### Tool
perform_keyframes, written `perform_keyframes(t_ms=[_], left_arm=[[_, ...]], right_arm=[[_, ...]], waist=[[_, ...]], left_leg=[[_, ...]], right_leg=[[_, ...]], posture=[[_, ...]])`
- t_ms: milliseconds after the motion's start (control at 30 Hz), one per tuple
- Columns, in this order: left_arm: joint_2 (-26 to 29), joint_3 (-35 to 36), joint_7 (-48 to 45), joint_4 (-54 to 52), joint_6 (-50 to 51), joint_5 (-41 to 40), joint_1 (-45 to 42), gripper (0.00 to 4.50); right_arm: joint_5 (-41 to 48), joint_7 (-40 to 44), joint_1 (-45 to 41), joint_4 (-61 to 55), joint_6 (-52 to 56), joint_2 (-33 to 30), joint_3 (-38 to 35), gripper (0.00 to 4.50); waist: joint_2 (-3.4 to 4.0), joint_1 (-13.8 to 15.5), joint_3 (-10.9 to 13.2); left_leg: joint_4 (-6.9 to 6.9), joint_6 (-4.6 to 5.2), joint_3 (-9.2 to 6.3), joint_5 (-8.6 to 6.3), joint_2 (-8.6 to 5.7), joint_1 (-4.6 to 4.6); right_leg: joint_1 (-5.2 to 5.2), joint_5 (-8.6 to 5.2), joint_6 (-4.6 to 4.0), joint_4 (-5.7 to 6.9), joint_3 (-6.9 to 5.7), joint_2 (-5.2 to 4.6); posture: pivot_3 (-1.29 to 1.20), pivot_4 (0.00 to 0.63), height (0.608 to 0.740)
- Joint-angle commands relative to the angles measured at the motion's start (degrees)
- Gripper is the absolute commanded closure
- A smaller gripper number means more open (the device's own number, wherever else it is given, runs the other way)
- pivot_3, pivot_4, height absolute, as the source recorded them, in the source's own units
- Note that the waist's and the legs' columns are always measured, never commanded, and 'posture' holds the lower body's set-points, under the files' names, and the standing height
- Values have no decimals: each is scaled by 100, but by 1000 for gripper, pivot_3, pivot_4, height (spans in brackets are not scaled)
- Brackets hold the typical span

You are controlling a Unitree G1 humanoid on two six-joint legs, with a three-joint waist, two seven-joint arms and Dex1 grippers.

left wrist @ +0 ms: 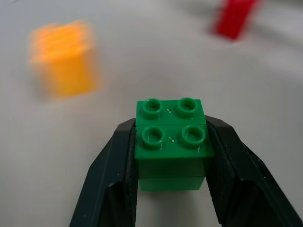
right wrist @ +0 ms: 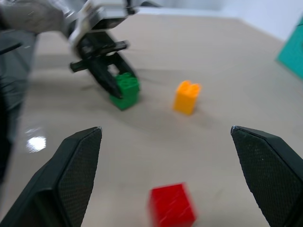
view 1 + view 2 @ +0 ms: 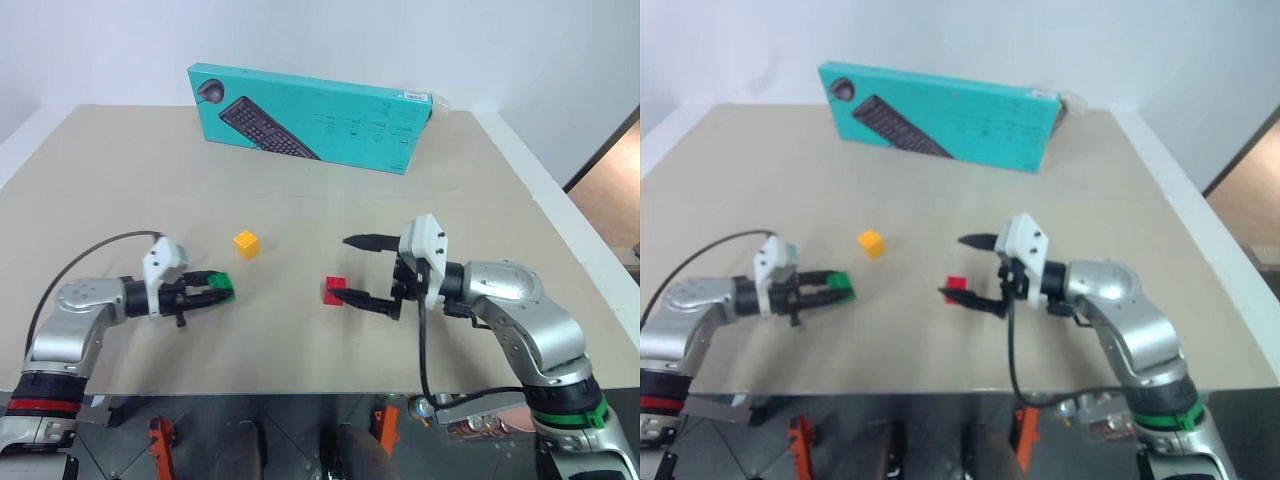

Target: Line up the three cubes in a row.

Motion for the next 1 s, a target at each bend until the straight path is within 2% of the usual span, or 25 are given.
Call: perform_keyframes(t_ms=[33,300,667,1000], left_arm=[[-219,-436,-262,-70,28,26,-538,3170],[-774,-1055,-676,1187,-603,525,-1568,3170],[-1287,-1171,-623,1995,-1276,886,-1814,3170],[-1445,-1097,-448,2012,-1354,911,-1894,3170]], right_arm=[[191,249,68,-217,-139,-191,-189,0],[25,245,105,-134,-348,-268,-114,0],[-40,29,381,-297,-460,-245,-144,0],[-46,-7,332,-247,-501,-238,-101,0]], waist=[[0,0,0],[0,-13,0],[0,-4,0],[0,-3,0]], left_leg=[[9,3,-1,2,-1,0],[21,11,-4,7,3,0],[22,10,-5,6,3,-6],[35,13,-4,8,-1,-7]], right_leg=[[2,2,-4,0,-1,3],[-3,35,11,0,8,51],[-4,35,16,0,10,53],[1,42,21,-1,16,48]], posture=[[0,150,740],[0,150,740],[0,150,740],[0,150,740]])
